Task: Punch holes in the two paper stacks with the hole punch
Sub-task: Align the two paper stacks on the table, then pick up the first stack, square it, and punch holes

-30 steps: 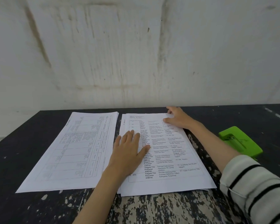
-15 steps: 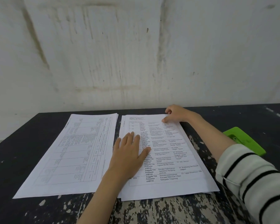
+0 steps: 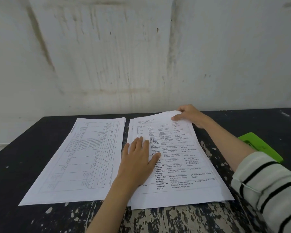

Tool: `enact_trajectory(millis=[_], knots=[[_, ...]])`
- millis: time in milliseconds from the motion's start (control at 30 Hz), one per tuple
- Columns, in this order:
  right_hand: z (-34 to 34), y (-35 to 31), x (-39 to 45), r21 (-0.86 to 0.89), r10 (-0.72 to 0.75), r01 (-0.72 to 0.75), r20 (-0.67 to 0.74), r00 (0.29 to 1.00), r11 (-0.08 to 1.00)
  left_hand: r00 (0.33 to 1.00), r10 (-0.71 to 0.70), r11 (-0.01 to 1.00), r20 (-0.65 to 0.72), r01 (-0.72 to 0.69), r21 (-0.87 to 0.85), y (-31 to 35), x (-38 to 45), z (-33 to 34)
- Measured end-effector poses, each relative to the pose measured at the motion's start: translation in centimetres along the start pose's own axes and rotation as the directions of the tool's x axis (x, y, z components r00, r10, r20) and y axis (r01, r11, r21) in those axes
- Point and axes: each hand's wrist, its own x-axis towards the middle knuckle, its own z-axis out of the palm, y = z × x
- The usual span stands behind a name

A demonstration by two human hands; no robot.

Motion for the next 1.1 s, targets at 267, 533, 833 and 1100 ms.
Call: enact_trajectory(millis=[267,533,833,1100], knots=[[0.1,-0.2,-4.9,0.47,0.069,0.001,-0.13,0.989,0.883,1.0,-0.015,1.0,0.005,0.015,-0.026,-0.1,0.1,0.2],[2.1,-0.3,-12.3,0.271,-0.076,0.167,-0.317,0.945,0.948,0.991,-0.09,0.895,-0.102,0.035,-0.445,0.1,-0.2,-1.2],[-2.4,-4.8,-18.0,0.455,-0.22,0.49,-0.526,0.822,0.744,0.91,-0.404,0.184,0.092,0.179,-0.966,2.1,-0.4,-7.9],[-2.7,-6.9,-20.6,0.152,-0.349,0.741,-0.808,0.474,0.654,0.891,-0.276,0.272,-0.361,-0.288,-0.918,5.3,-1.6,-9.1]])
